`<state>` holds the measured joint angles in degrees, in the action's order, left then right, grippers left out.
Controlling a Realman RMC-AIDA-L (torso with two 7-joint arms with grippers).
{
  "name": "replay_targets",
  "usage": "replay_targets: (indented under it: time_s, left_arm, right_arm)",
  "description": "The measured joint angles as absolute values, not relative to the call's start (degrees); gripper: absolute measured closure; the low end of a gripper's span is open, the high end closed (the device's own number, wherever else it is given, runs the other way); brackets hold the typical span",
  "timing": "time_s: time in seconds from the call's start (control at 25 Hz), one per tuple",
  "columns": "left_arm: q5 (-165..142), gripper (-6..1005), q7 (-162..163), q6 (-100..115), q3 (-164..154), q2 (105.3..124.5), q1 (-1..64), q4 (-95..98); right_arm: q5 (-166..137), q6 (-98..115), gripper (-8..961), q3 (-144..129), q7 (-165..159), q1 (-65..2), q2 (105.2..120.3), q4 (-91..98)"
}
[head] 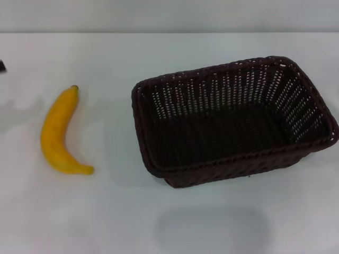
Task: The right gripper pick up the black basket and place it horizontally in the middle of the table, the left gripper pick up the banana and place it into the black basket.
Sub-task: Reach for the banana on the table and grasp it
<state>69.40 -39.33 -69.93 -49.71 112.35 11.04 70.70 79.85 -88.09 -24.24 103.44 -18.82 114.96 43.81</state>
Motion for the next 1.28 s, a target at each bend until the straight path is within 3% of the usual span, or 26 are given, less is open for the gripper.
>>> replay_targets:
  time_s: [0.16, 0.32, 0.52, 0.56, 0.68, 0.96, 1.28]
  left_arm:
    - [51.9, 124, -25.9, -79.1, -49.7, 110.92, 18.1, 74.6]
    - [41.1, 124, -20.4, -91.2, -49.6, 108.24, 25.7, 74.3]
    - [31.2, 125, -18.3, -96.6, -49.6, 107.57, 31.5, 71.1]
    - [26.7, 125, -18.2, -96.8, -49.6, 108.11, 35.4, 66.2]
    - [22.8, 125, -18.0, -94.6, -49.6, 109.25, 38.6, 61.8]
    - [18.9, 128, -16.6, -86.2, -49.8, 112.08, 44.0, 53.1]
    - [18.4, 144, -16.4, -82.4, -50.0, 113.69, 46.9, 47.1]
  right_arm:
    - [80.2, -81.8, 471, -22.5, 113.2, -18.7, 114.96, 36.1]
    - [81.2, -79.4, 471, -21.9, 120.0, -18.6, 114.96, 32.2]
    - [84.0, -78.0, 471, -19.8, 124.8, -18.7, 114.95, 28.6]
    - [85.1, -78.1, 471, -19.4, 124.9, -17.9, 114.92, 28.6]
    - [86.0, -78.3, 471, -19.2, 125.1, -17.1, 114.86, 28.7]
    - [86.4, -77.7, 471, -19.1, 128.1, -16.6, 114.76, 28.3]
    - [86.5, -76.0, 471, -19.1, 129.8, -17.8, 114.8, 28.3]
